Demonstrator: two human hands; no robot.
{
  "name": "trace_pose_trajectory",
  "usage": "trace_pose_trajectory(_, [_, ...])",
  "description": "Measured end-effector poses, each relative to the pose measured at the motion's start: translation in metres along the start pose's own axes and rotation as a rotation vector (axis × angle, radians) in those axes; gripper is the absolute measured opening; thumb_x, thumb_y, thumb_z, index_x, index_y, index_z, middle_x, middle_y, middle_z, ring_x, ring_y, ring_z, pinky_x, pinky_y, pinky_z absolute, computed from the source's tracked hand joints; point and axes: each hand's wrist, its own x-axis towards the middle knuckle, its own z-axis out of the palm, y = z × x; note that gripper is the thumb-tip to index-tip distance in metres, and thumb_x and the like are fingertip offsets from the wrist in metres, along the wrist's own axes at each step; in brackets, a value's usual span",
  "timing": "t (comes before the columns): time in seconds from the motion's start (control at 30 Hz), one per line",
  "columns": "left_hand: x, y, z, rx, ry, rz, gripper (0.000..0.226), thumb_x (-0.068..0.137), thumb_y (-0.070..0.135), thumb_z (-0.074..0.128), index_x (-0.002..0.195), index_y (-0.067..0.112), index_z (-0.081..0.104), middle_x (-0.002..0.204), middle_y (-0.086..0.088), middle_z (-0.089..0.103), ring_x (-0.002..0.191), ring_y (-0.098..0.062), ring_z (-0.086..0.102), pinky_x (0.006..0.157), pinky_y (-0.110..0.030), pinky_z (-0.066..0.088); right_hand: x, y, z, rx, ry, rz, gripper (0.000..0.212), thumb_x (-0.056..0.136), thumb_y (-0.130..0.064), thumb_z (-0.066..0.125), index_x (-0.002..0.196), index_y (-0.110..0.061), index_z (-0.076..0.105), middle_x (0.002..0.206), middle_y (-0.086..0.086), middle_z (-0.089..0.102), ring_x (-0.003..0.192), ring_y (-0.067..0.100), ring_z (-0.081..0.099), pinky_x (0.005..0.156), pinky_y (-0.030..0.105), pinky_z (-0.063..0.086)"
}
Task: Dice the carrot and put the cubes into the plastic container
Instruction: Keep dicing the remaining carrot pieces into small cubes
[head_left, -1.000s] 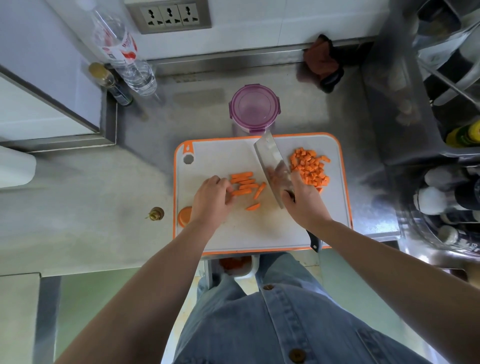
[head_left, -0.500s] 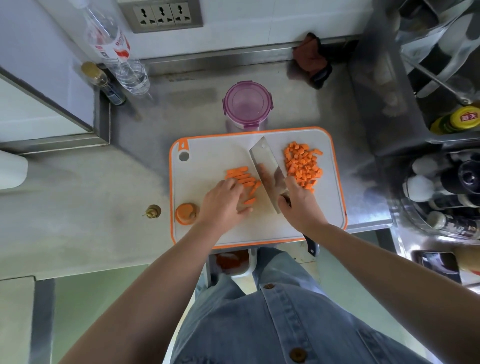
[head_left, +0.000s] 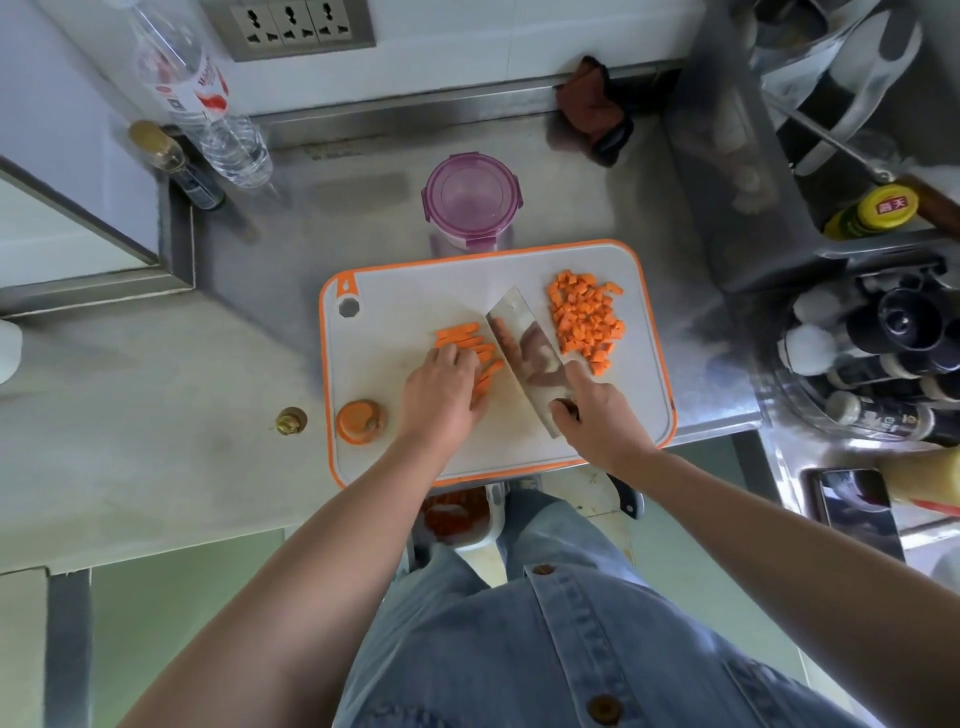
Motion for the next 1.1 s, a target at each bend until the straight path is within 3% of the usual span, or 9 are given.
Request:
trace_pose_trajectory(0.1, [0.003, 0.006, 0.001, 0.043, 0.014, -0.001, 0.026, 0.092, 0.034, 0.058, 0.111, 0.017, 0.056, 0.114, -0.002, 0.052, 0.107, -0.02, 0.051, 0.074, -0.031, 0.045, -0.001, 0.001, -0.002, 0.004, -0.037, 0.017, 0.013, 0.097, -0.017, 0.047, 0.106, -0.015, 0.039, 0.073, 0.012, 0.061, 0.061, 0.024, 0.059, 0.054, 0.04, 0.048])
trace_pose_trajectory(0.23, [0.008, 0.002, 0.001, 0.058, 0.021, -0.044, 0.027, 0.09, 0.033, 0.06, 0.112, 0.017, 0.058, 0.114, -0.003, 0.051, 0.108, -0.021, 0.05, 0.077, -0.032, 0.046, 0.002, 0.005, -0.003, -0.011, 0.048, 0.022, 0.026, 0.097, -0.016, 0.046, 0.121, -0.013, 0.038, 0.066, 0.007, 0.057, 0.055, 0.019, 0.054, 0.047, 0.031, 0.041])
trace_pose_trajectory(0.4, [0.009, -0.013, -0.001, -0.011, 0.081, -0.069, 0.061, 0.075, 0.042, 0.075, 0.12, 0.013, 0.046, 0.115, -0.008, 0.045, 0.104, -0.024, 0.048, 0.079, -0.032, 0.048, 0.014, 0.0, -0.003, -0.059, 0.13, -0.017, 0.017, 0.096, -0.013, 0.044, 0.112, -0.009, 0.042, 0.061, 0.004, 0.051, 0.049, 0.017, 0.048, 0.043, 0.027, 0.033])
trace_pose_trajectory(0.53, [0.008, -0.022, -0.001, -0.212, 0.085, -0.211, 0.068, 0.082, 0.039, 0.068, 0.135, 0.007, 0.039, 0.131, -0.014, 0.037, 0.12, -0.028, 0.041, 0.096, -0.037, 0.046, 0.02, -0.012, 0.003, -0.136, 0.127, -0.038, 0.027, 0.098, -0.014, 0.042, 0.124, -0.008, 0.037, 0.067, 0.004, 0.051, 0.055, 0.019, 0.05, 0.047, 0.029, 0.039])
trace_pose_trajectory(0.63, [0.005, -0.017, 0.001, -0.547, 0.069, -0.275, 0.062, 0.099, 0.028, 0.043, 0.152, 0.008, 0.017, 0.16, -0.009, 0.011, 0.148, -0.021, 0.008, 0.12, -0.038, 0.017, 0.02, -0.021, 0.011, -0.173, 0.105, -0.004, 0.028, 0.099, -0.015, 0.04, 0.125, -0.01, 0.033, 0.064, 0.0, 0.046, 0.057, 0.02, 0.049, 0.046, 0.028, 0.035])
trace_pose_trajectory(0.7, [0.003, -0.005, 0.003, -0.808, 0.03, -0.336, 0.058, 0.103, 0.024, 0.029, 0.154, 0.011, 0.004, 0.163, -0.001, -0.003, 0.149, -0.011, -0.005, 0.122, -0.033, 0.003, 0.019, -0.026, 0.015, -0.179, 0.095, 0.018, 0.028, 0.097, -0.013, 0.041, 0.124, -0.01, 0.033, 0.065, 0.003, 0.048, 0.059, 0.023, 0.052, 0.048, 0.032, 0.041])
trace_pose_trajectory(0.8, [0.006, 0.013, 0.005, -1.0, 0.007, -0.377, 0.058, 0.103, 0.025, 0.025, 0.154, 0.013, -0.001, 0.162, -0.001, -0.008, 0.148, -0.01, -0.008, 0.122, -0.034, -0.001, 0.018, -0.029, 0.018, -0.193, 0.09, 0.038, 0.029, 0.094, -0.011, 0.042, 0.121, -0.008, 0.032, 0.068, 0.008, 0.051, 0.06, 0.026, 0.052, 0.048, 0.033, 0.039])
trace_pose_trajectory(1.0, [0.013, 0.023, 0.005, -1.066, -0.05, -0.339, 0.056, 0.106, 0.023, 0.027, 0.154, 0.014, 0.0, 0.163, 0.0, -0.007, 0.148, -0.009, -0.007, 0.115, -0.02, -0.002, 0.016, -0.032, 0.022, -0.212, 0.072, 0.014, 0.026, 0.096, -0.014, 0.044, 0.119, -0.012, 0.032, 0.063, 0.0, 0.043, 0.055, 0.018, 0.047, 0.045, 0.025, 0.028])
trace_pose_trajectory(1.1, [0.01, 0.016, 0.006, -1.127, 0.005, -0.379, 0.055, 0.106, 0.022, 0.028, 0.154, 0.014, 0.003, 0.163, 0.001, -0.003, 0.148, -0.008, -0.004, 0.121, -0.028, -0.001, 0.017, -0.032, 0.023, -0.191, 0.075, 0.01, 0.023, 0.096, -0.013, 0.043, 0.117, -0.01, 0.033, 0.062, 0.001, 0.042, 0.055, 0.02, 0.046, 0.045, 0.026, 0.025])
